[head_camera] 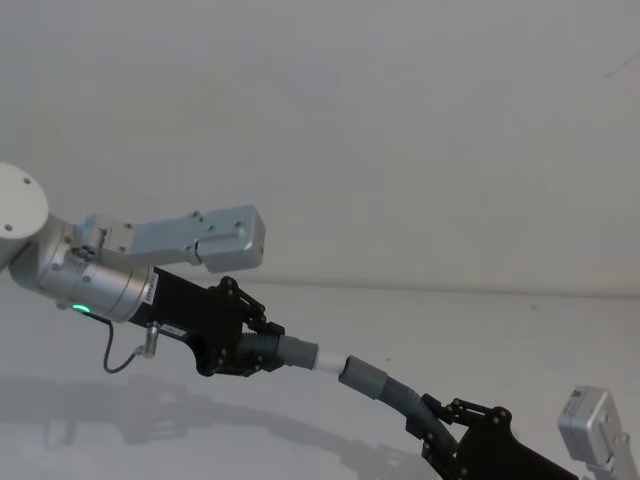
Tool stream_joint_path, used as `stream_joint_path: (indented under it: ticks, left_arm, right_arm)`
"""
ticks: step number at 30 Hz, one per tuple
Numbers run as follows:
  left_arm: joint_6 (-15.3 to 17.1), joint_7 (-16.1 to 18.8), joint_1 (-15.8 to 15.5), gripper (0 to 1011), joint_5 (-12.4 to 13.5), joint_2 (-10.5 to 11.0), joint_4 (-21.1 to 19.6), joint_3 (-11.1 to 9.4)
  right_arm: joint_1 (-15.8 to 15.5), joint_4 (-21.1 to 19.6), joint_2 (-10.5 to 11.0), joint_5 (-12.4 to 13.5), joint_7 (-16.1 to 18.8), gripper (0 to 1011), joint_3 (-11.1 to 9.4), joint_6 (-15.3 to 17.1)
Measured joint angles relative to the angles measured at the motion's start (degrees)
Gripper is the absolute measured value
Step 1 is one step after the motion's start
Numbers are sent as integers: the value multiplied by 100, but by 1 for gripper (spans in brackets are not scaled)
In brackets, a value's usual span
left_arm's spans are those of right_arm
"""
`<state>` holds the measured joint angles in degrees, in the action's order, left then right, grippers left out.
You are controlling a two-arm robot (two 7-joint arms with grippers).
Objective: Use both hands to pick up one end of the pipe from the table, align the ends, and insert them.
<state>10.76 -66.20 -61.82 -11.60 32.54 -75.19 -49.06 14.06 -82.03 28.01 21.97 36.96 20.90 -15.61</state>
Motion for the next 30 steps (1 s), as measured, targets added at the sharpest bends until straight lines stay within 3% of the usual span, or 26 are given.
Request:
stream_joint_path:
  ticks: [30]
  left_arm:
    - [-204, -141, -267, 327, -30, -167, 349, -237]
  right_arm:
    - [1, 0, 0, 0, 0, 248, 0, 0]
